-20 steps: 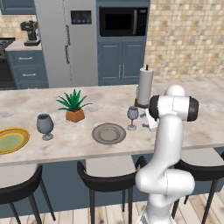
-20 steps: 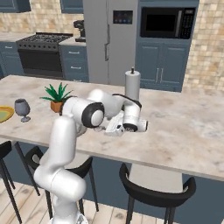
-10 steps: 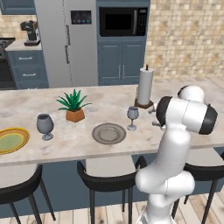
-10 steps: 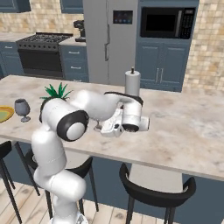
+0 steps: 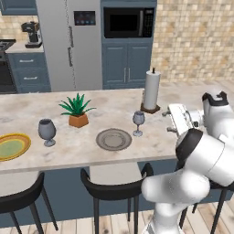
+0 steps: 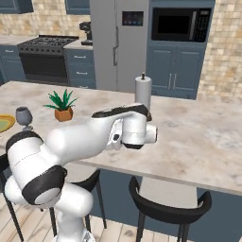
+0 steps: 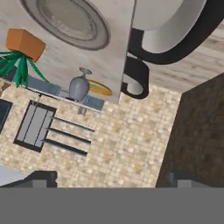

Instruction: Retrieve the wine glasses from the counter and place one next to each plate.

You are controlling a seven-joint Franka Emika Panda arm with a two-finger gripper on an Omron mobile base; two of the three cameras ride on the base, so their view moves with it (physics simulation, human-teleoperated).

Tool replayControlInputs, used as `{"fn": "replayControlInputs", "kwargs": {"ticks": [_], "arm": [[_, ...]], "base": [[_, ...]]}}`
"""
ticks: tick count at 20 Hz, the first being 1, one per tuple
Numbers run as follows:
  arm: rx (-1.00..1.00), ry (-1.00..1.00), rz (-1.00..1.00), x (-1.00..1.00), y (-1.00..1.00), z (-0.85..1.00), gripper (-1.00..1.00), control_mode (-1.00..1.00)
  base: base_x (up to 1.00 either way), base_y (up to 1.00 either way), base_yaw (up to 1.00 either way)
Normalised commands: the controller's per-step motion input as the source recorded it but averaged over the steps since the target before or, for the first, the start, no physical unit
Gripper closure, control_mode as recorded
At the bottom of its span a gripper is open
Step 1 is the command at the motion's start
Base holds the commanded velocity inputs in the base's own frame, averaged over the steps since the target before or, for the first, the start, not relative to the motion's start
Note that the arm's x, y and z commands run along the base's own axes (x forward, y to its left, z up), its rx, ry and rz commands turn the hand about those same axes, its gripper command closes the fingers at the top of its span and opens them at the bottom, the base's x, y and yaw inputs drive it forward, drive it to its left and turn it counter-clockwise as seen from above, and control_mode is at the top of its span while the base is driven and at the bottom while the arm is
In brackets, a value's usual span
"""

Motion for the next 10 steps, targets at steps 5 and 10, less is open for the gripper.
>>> {"fn": "replayControlInputs", "kwargs": {"ticks": [5,10], "arm": [[0.00,-0.21,-0.08,-1.00,0.39,0.45,-1.00,-1.00],[0.00,-0.24,-0.07,-1.00,0.26,0.59,-1.00,-1.00]], "base": [[0.00,0.00,0.00],[0.00,0.00,0.00]]}}
